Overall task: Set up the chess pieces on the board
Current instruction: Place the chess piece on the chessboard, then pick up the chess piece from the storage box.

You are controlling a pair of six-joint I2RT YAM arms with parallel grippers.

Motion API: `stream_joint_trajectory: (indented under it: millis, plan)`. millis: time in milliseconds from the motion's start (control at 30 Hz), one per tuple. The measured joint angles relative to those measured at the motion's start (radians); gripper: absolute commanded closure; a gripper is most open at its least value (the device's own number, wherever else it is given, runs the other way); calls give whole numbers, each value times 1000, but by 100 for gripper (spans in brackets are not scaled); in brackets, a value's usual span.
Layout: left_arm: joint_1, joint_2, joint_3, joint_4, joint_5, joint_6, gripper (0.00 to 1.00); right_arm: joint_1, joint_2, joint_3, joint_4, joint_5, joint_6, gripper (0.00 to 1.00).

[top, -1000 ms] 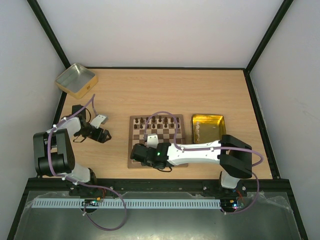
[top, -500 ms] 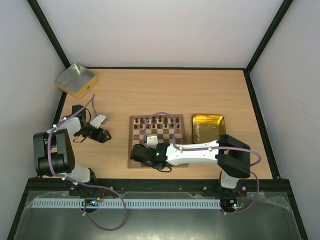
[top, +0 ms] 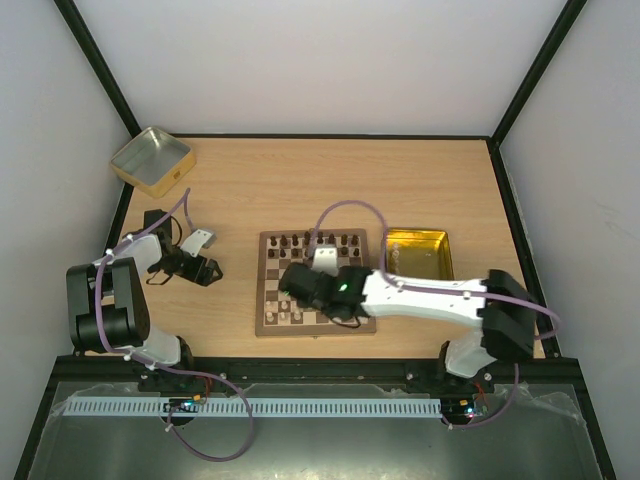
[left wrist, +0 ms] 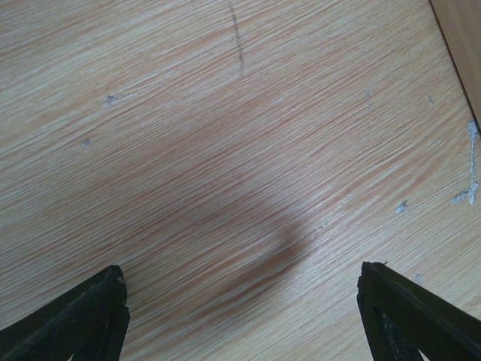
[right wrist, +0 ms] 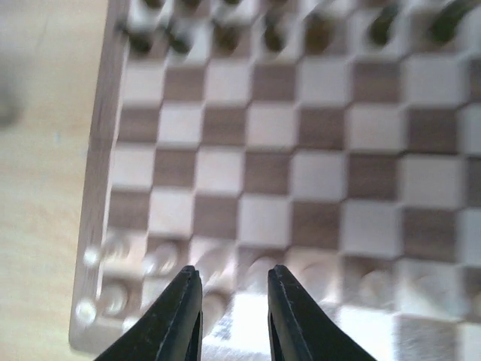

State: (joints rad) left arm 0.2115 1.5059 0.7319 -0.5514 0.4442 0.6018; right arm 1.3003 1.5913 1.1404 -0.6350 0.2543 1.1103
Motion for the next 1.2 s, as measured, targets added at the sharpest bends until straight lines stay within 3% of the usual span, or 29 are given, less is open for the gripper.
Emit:
stream_joint_trajectory:
  millis: [233, 467, 600, 1200]
  plan:
    - [0, 0, 0, 0, 0, 0, 17, -339, -227, -77, -40, 70, -94, 76]
    - [0, 0, 0, 0, 0, 0, 16, -655, -258, -153, -26, 58, -252, 77]
    - [0, 0, 0, 0, 0, 0, 16, -775, -249, -181, 6, 8, -320, 76]
    - [0, 2, 0, -2, 2, 10, 16, -855, -71, -184, 131, -119, -432, 76]
